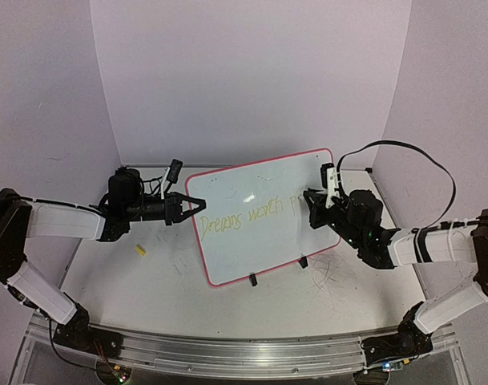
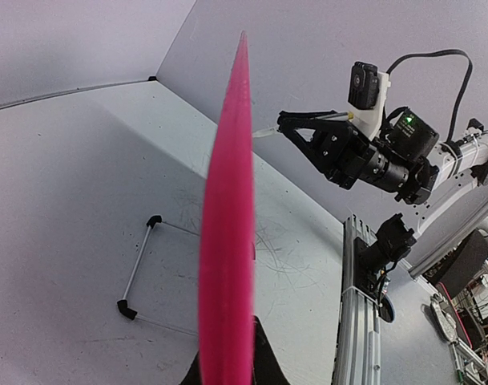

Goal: Write a sentence on the whiteboard

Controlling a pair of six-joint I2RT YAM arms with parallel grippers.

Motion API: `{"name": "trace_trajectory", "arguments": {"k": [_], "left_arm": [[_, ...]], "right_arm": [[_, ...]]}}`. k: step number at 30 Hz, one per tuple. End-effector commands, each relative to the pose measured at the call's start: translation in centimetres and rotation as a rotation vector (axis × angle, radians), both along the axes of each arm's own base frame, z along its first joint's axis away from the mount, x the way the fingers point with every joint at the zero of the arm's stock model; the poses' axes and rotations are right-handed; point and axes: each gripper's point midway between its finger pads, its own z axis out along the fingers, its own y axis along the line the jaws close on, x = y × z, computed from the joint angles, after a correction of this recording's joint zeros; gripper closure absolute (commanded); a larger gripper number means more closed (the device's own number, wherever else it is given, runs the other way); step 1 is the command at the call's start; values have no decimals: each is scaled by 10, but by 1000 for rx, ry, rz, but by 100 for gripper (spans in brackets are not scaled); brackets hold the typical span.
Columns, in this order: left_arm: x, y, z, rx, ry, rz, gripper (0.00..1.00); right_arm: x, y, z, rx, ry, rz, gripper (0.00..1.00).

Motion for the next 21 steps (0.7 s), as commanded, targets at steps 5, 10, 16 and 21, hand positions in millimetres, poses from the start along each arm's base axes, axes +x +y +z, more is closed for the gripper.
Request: {"name": "trace_trajectory", "arguments": {"k": [5,10,16,21], "left_arm": [[16,11,-15,89,-45,80,100],[17,11,-15,90,-47,80,100],[17,11,-15,91,-49,79,100],[16,11,-14,89,-50,80,100]], "right_arm": [[9,4,25,38,-67,-23,100],[11,4,20,27,-56,-27,100],[4,4,12,9,-34,-28,100],[-1,3,1,0,-7,-28,100]]}}
